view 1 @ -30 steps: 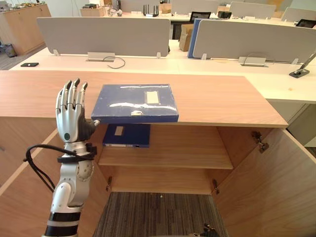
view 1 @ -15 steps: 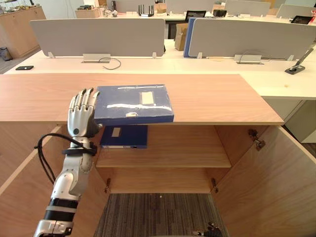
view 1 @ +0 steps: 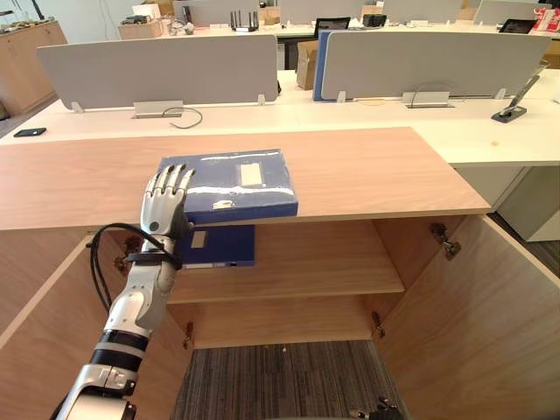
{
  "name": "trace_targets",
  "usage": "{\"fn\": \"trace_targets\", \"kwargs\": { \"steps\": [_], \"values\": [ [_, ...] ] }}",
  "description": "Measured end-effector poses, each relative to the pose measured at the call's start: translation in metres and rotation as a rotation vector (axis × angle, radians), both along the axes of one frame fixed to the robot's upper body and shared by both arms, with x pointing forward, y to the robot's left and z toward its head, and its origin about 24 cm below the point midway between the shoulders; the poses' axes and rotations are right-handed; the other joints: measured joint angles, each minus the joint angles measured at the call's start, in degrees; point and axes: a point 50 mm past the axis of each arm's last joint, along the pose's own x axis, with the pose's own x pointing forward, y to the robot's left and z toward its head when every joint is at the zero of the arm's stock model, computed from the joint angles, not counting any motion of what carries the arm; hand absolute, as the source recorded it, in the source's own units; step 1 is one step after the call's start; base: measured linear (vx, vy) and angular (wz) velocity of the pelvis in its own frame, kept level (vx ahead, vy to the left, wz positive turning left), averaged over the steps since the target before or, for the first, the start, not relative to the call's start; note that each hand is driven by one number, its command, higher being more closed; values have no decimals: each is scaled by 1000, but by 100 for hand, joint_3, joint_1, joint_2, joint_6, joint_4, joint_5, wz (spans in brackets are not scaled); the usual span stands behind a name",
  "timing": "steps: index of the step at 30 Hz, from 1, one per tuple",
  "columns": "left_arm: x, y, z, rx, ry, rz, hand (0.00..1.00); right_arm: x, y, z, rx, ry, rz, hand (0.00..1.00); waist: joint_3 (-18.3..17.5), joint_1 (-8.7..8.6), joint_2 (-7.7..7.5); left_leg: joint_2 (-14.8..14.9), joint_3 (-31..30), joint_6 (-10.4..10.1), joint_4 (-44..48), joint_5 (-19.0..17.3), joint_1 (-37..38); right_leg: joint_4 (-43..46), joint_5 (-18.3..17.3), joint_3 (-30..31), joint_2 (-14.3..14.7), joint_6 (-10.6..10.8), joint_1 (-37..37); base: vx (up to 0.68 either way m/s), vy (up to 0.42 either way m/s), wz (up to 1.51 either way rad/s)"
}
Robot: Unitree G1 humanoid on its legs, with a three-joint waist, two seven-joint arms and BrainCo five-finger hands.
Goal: Walk over to the cabinet, pick up the folder, carry it to the office cabinet, place the folder inside the office cabinet, then close the office cabinet door
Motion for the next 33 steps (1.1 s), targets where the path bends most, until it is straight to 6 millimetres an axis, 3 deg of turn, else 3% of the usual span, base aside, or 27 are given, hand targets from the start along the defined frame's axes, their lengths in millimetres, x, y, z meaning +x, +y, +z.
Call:
{"fn": "trace_targets", "kwargs": {
  "steps": [6,10,11,29,33],
  "values": [
    [7,4,-16,17,100,21,0,-1,-3,0,4,-2,-46,0,0,-44,0,-3,71,-13,23,-9,-1,-104,66,77,7,-12,-1,-15,10,-7],
    [14,7,-16,27,126,35,0,-2,-5,0,2,1,-51,0,0,-82,0,-1,73,-13,24,-9,0,-111,72,82,11,-17,-1,-16,3,0],
    [15,7,-16,28,130,38,100,-2,-5,0,1,1,-51,0,0,-86,0,-1,73,-13,23,-9,0,-113,73,82,12,-18,-1,-35,9,0],
    [20,10,-17,25,144,44,100,-8,-10,-1,3,26,-86,0,4,-146,6,-9,67,-13,10,-10,-2,-164,141,112,11,-13,-2,-32,11,-1],
    [10,9,-16,7,124,39,100,-8,-10,-1,3,27,-85,0,24,-139,9,-16,43,-12,22,-11,-12,-180,140,111,10,-14,-3,0,0,0]
  ]
}}
